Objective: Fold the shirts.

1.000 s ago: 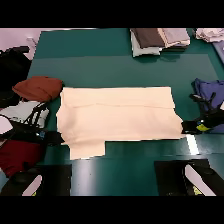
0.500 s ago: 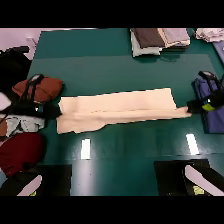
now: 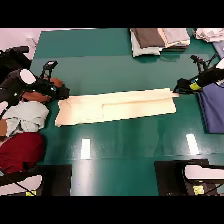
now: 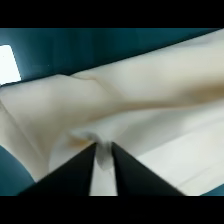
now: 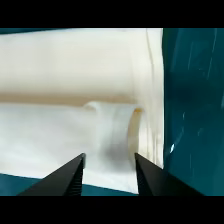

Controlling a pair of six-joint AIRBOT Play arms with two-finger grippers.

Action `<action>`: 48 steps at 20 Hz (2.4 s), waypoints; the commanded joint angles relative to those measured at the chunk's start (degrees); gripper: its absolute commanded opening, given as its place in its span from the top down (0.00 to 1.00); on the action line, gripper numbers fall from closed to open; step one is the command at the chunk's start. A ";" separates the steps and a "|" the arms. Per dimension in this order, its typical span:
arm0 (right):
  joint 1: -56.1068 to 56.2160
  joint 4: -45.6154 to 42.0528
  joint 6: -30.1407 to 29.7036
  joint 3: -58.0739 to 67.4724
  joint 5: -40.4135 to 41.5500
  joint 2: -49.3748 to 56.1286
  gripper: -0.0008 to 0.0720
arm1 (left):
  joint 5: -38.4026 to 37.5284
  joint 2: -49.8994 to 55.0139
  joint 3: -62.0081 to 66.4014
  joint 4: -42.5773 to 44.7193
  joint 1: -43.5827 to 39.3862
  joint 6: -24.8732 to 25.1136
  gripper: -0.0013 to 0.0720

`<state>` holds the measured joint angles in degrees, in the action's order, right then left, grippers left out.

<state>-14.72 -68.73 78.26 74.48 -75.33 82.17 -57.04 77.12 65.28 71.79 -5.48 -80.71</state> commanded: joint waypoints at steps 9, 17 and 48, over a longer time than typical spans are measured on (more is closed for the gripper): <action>-11.28 5.81 -10.23 -3.87 0.52 3.74 0.28 | -2.49 1.81 4.72 -7.87 -0.02 0.20 0.95; -8.04 18.16 -14.49 -7.39 1.77 14.51 0.32 | 2.97 2.38 4.44 -14.91 -5.62 -0.46 0.95; 32.59 22.99 -0.04 23.80 2.47 -2.60 0.96 | 3.93 19.67 24.39 -10.21 -19.15 -4.98 0.95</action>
<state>14.09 -48.95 77.73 98.08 -76.14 79.57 -50.70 101.03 88.88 58.35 -28.49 -85.71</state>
